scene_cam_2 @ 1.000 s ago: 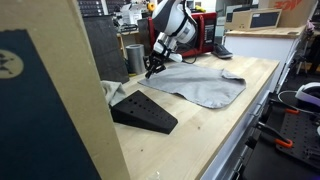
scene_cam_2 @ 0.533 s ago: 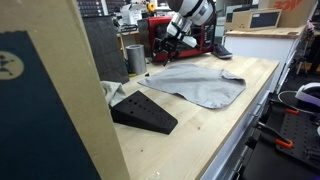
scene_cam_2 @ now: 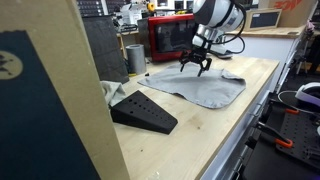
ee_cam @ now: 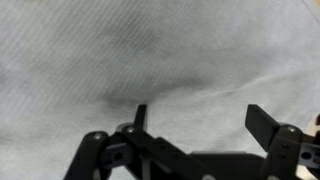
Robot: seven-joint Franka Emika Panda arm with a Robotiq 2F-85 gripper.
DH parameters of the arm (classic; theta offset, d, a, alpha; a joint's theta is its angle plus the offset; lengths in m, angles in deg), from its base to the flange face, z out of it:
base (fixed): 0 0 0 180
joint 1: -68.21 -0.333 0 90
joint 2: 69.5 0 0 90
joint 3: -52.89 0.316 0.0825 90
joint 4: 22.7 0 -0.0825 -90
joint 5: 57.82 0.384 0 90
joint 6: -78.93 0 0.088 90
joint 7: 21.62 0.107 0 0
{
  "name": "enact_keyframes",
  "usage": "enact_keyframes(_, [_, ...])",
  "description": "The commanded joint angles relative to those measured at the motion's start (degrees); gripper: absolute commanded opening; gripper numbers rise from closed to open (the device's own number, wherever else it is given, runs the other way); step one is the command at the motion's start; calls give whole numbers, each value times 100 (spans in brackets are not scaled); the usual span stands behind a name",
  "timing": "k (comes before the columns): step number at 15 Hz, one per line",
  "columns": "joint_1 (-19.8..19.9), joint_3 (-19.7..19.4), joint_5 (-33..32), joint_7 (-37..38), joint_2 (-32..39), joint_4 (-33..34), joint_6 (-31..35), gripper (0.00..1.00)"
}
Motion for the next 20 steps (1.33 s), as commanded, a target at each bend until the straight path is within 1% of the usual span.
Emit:
enact_keyframes(1, [-147,-278,-497,739,-406,-493,-238,100])
enact_keyframes(5, [-174,-414,-1214,1403,-726,-691,-364,100])
enact_keyframes(7, [-170,-440,-1577,1636,-828,-770,-292,100])
enact_keyframes(12, [-117,-452,-2170,1961,-1081,-947,-365,100])
enact_keyframes(15, [-52,-489,-2485,2148,-1179,-1032,-699,100])
enact_keyframes(20, [61,-589,-2799,2245,-1355,-1071,-1353,100])
